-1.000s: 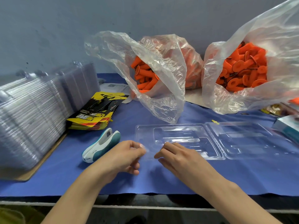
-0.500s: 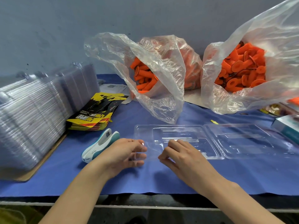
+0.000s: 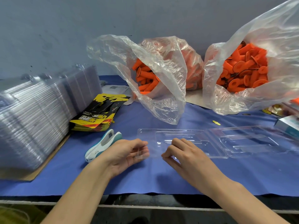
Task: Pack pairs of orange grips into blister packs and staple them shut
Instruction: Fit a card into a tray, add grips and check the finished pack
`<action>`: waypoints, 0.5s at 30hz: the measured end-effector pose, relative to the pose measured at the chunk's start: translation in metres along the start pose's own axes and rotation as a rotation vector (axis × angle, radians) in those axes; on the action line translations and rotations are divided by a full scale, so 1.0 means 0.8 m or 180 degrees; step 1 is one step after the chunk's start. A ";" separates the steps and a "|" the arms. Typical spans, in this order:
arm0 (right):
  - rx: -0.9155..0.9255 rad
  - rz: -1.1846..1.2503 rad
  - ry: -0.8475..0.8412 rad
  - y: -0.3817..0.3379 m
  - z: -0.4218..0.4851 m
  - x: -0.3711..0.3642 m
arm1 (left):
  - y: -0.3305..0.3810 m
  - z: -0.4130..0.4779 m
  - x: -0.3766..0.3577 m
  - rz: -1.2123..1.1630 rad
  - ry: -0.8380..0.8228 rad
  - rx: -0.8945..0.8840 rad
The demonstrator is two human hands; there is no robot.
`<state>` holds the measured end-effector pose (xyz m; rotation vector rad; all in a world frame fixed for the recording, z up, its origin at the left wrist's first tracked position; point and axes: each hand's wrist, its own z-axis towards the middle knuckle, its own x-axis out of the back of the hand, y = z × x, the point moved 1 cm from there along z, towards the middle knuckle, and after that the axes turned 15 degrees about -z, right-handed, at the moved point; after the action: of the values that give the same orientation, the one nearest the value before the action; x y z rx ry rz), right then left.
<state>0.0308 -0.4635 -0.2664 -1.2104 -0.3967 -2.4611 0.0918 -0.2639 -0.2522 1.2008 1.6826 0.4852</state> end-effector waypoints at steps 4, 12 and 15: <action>-0.0139 0.0009 0.0053 0.000 -0.002 0.006 | 0.005 0.011 0.004 0.0308 0.0421 -0.0373; 0.0032 -0.0224 -0.0250 -0.005 -0.003 -0.005 | 0.008 0.019 0.010 0.2960 0.0835 -0.1525; 0.0042 -0.0248 -0.0353 -0.005 -0.001 -0.004 | 0.009 0.022 0.006 0.3765 0.0882 -0.1811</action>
<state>0.0302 -0.4596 -0.2702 -1.3540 -0.4985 -2.4587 0.1105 -0.2601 -0.2574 1.6134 0.7417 1.7644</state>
